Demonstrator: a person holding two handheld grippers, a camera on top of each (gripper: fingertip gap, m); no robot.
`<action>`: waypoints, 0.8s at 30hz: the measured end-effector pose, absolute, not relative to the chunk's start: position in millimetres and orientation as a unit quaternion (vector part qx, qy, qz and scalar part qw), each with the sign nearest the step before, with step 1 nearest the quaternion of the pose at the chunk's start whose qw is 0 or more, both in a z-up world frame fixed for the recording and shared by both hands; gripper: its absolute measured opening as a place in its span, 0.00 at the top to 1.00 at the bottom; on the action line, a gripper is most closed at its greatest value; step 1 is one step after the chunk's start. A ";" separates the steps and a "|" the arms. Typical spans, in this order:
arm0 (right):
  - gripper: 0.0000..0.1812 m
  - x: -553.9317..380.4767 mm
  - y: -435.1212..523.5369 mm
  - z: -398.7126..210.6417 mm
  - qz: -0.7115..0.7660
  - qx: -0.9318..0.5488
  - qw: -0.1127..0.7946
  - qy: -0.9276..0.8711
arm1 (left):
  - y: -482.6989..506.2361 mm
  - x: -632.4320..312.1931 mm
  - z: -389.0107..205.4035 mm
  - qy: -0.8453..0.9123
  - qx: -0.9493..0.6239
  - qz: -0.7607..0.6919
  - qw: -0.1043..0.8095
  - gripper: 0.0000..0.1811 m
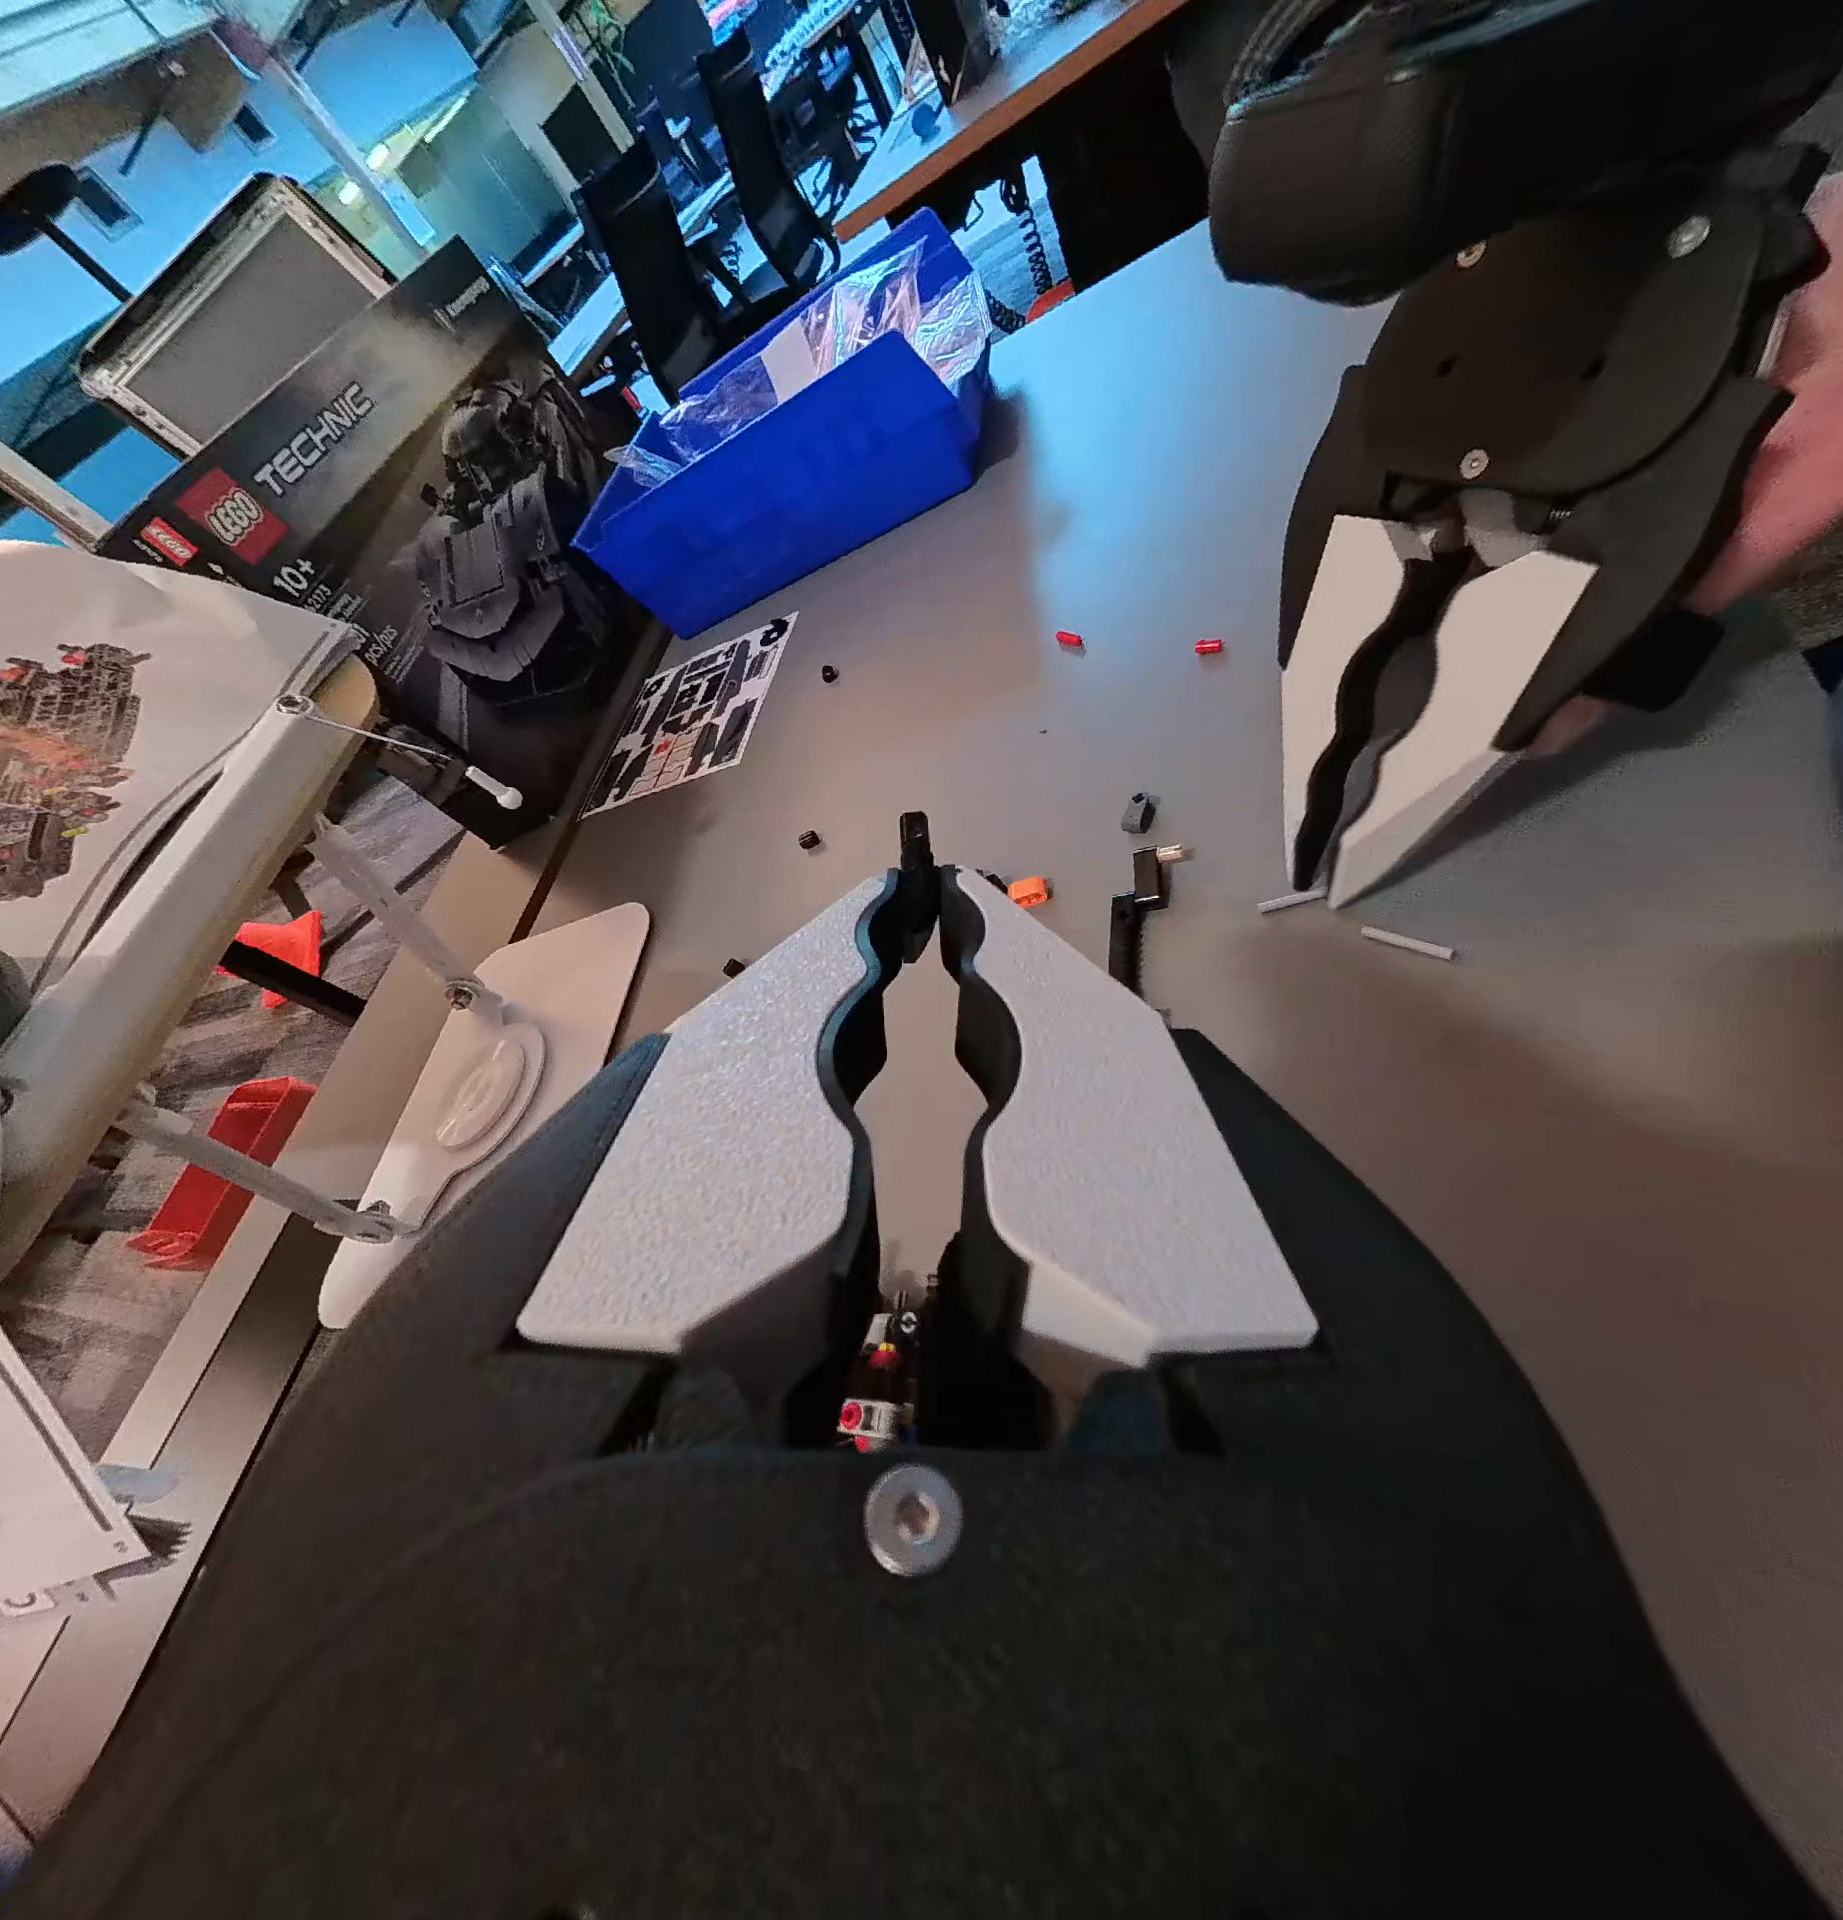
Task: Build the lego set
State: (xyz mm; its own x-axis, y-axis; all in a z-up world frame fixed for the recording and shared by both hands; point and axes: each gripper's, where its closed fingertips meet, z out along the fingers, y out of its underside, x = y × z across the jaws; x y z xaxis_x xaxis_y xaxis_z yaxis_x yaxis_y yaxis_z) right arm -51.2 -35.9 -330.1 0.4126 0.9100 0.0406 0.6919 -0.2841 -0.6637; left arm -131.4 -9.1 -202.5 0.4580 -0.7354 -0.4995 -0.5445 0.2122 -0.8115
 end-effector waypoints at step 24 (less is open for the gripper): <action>0.93 -32.7 -46.8 -327.3 0.211 -0.749 0.267 -0.569 | -12.1 -118.3 -233.9 0.546 -0.646 -0.124 0.518 0.98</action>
